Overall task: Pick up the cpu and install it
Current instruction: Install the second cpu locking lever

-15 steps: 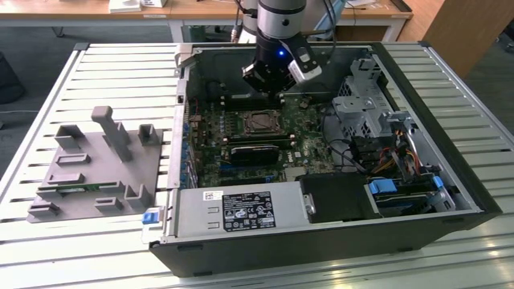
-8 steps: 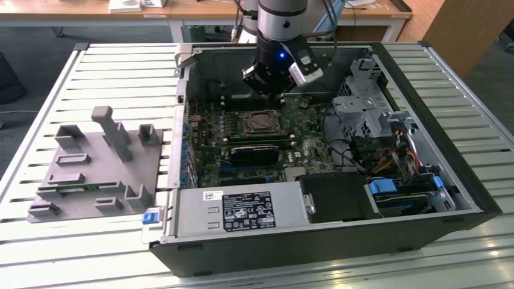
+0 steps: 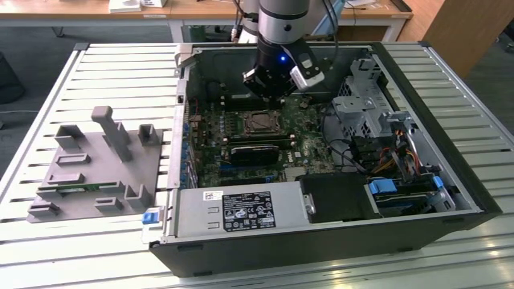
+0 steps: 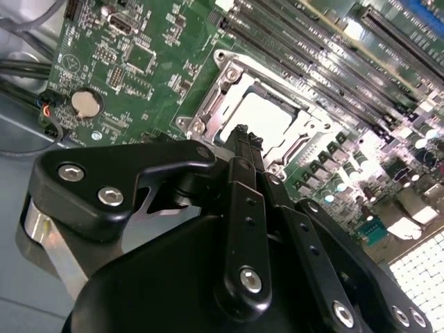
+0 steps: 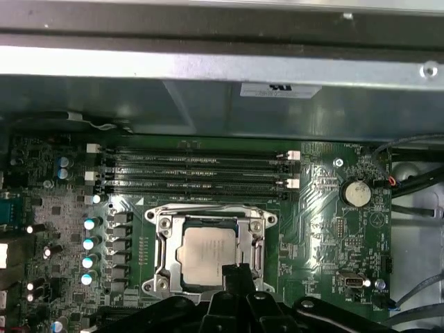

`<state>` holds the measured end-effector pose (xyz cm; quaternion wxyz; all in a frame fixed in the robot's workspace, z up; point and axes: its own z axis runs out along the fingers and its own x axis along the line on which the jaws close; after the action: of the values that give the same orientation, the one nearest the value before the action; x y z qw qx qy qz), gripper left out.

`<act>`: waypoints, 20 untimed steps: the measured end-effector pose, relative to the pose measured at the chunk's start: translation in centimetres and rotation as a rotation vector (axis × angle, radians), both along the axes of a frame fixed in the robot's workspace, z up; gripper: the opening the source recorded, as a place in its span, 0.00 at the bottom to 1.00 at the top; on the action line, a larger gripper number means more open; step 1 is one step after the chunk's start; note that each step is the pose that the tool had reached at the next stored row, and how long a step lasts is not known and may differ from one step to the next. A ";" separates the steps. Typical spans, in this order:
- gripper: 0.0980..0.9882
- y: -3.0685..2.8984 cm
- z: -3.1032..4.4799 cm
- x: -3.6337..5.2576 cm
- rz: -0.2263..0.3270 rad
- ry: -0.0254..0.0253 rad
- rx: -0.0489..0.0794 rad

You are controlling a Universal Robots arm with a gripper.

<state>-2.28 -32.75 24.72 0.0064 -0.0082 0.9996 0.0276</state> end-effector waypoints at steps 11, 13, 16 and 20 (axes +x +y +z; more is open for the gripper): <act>0.01 -1.10 -0.07 0.00 0.000 0.0000 0.000; 0.01 -1.43 -0.09 0.00 0.000 0.0002 0.000; 0.01 -1.67 -0.12 0.00 0.000 0.0011 0.000; 0.01 -1.68 -0.12 0.00 0.000 0.0030 0.000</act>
<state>-2.29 -34.44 24.60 0.0049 -0.0081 0.9996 0.0276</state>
